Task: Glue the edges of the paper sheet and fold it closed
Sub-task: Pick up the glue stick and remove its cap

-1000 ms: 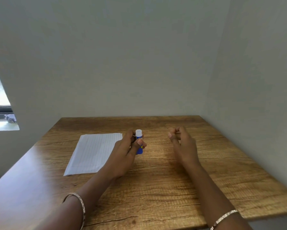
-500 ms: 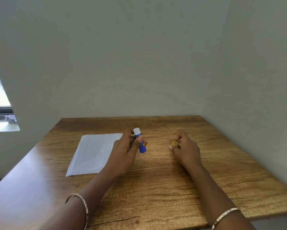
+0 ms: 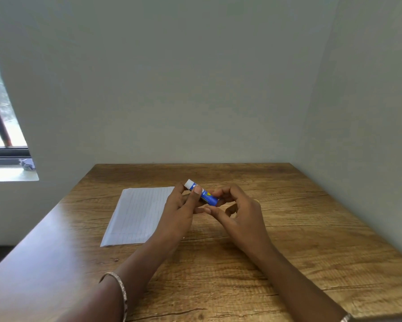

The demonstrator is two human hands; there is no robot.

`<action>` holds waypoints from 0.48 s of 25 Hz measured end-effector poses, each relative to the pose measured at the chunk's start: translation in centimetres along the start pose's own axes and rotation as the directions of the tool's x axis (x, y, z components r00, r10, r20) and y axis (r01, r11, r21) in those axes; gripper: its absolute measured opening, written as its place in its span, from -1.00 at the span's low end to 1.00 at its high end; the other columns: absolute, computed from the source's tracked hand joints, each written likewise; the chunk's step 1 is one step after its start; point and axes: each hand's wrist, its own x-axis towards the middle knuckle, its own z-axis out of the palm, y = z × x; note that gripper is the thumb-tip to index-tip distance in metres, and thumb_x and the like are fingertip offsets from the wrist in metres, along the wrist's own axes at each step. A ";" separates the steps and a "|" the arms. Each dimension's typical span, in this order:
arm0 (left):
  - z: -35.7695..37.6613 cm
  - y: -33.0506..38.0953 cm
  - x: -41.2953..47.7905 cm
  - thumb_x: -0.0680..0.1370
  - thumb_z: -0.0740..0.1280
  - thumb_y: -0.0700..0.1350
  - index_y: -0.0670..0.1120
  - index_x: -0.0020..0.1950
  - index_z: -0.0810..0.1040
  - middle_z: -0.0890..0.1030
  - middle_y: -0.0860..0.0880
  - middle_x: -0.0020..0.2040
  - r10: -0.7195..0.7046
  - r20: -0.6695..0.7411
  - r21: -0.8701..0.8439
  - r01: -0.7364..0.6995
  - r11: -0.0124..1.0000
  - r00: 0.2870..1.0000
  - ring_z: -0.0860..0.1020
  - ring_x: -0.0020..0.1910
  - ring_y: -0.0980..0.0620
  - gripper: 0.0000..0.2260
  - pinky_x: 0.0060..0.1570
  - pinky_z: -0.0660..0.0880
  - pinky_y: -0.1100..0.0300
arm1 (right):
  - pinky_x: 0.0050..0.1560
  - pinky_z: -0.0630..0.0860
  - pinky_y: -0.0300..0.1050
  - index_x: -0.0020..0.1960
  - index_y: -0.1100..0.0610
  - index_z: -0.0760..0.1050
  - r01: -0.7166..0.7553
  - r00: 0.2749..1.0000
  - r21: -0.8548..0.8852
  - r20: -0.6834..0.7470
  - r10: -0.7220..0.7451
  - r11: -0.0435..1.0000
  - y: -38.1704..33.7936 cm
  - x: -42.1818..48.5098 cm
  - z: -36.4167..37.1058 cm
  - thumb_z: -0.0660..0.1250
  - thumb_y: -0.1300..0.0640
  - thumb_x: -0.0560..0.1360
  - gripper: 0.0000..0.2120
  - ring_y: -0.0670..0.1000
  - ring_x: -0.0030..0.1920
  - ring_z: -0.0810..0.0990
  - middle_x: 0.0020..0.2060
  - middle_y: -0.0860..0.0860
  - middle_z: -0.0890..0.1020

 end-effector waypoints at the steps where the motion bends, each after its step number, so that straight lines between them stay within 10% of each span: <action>1: 0.0 0.0 0.0 0.61 0.26 0.11 -0.02 0.28 0.48 0.72 -0.06 0.07 -0.005 0.023 -0.032 0.006 0.999 1.000 0.69 0.08 -0.01 -0.68 0.28 0.51 -0.11 | -0.23 0.61 -0.16 0.02 0.10 0.60 -0.032 0.999 0.039 -0.021 0.033 0.999 0.2 0.2 0.0 0.60 0.13 0.38 -0.73 -0.12 -0.08 0.69 -0.07 -0.14 0.70; 12: -0.4 1.2 0.1 0.64 0.25 -0.14 -0.19 0.23 0.55 0.72 0.01 0.12 0.150 0.083 -0.043 -0.146 0.988 0.985 0.66 0.09 0.18 -0.78 -0.07 0.48 0.47 | -0.15 0.65 -0.20 0.10 0.33 0.62 -0.438 0.895 0.658 0.258 0.364 0.613 0.7 0.6 0.0 0.44 0.16 0.49 -0.72 0.04 -0.20 0.69 -0.15 0.23 0.72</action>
